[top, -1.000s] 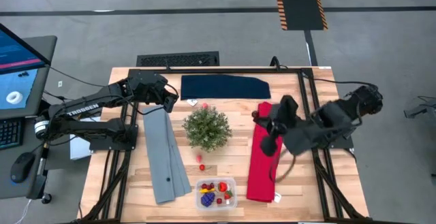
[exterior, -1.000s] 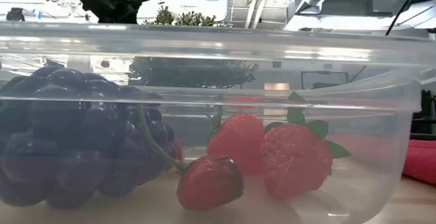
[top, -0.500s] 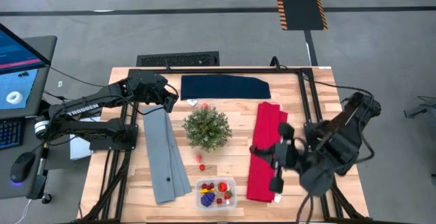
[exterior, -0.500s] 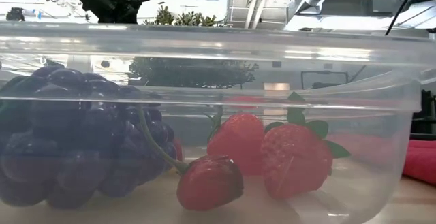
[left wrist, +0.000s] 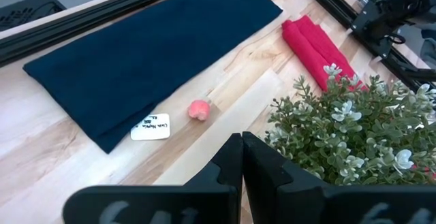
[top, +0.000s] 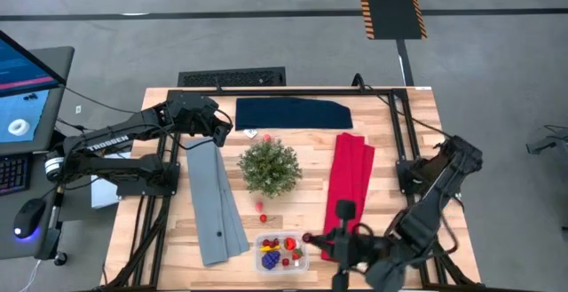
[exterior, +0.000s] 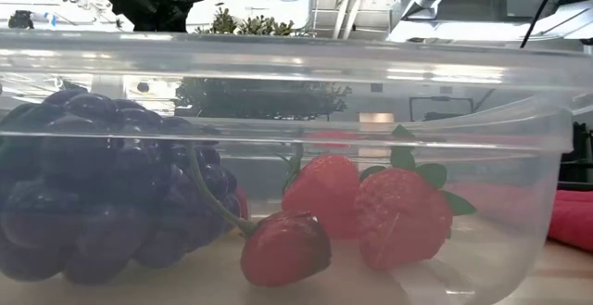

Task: Pick and placing Produce into tupperware
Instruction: Put the top cherry into the transparent container, then put the blueberry into the transparent container

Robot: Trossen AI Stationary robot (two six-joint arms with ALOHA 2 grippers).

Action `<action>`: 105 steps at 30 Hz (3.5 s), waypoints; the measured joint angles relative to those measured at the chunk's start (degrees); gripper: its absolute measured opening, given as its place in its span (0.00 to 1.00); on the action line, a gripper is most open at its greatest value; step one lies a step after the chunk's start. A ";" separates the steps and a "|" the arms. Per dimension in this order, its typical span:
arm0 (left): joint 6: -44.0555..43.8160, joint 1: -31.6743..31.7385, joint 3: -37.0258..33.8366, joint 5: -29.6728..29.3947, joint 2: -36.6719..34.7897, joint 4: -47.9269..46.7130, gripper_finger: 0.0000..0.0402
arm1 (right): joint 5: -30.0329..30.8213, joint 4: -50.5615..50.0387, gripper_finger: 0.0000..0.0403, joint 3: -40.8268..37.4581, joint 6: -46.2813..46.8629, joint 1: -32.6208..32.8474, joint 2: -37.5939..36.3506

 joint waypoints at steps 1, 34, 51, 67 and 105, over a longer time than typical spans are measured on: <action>0.00 0.00 0.00 0.00 0.00 -0.05 0.00 | -0.75 0.95 0.03 0.00 -0.42 -0.16 0.77; 0.00 0.00 0.01 0.00 0.00 -0.02 0.00 | -17.24 4.23 0.02 0.07 14.68 -6.43 15.95; 0.00 0.00 0.01 0.00 0.02 -0.57 0.00 | -27.83 0.01 0.03 0.12 28.60 -11.75 25.26; 0.02 0.00 0.01 0.00 0.02 -0.62 0.00 | -36.03 0.27 0.08 -0.09 35.05 -15.84 29.05; 0.00 0.00 0.01 0.01 0.02 -0.71 0.00 | 5.31 -11.45 0.23 11.69 11.55 -8.38 21.14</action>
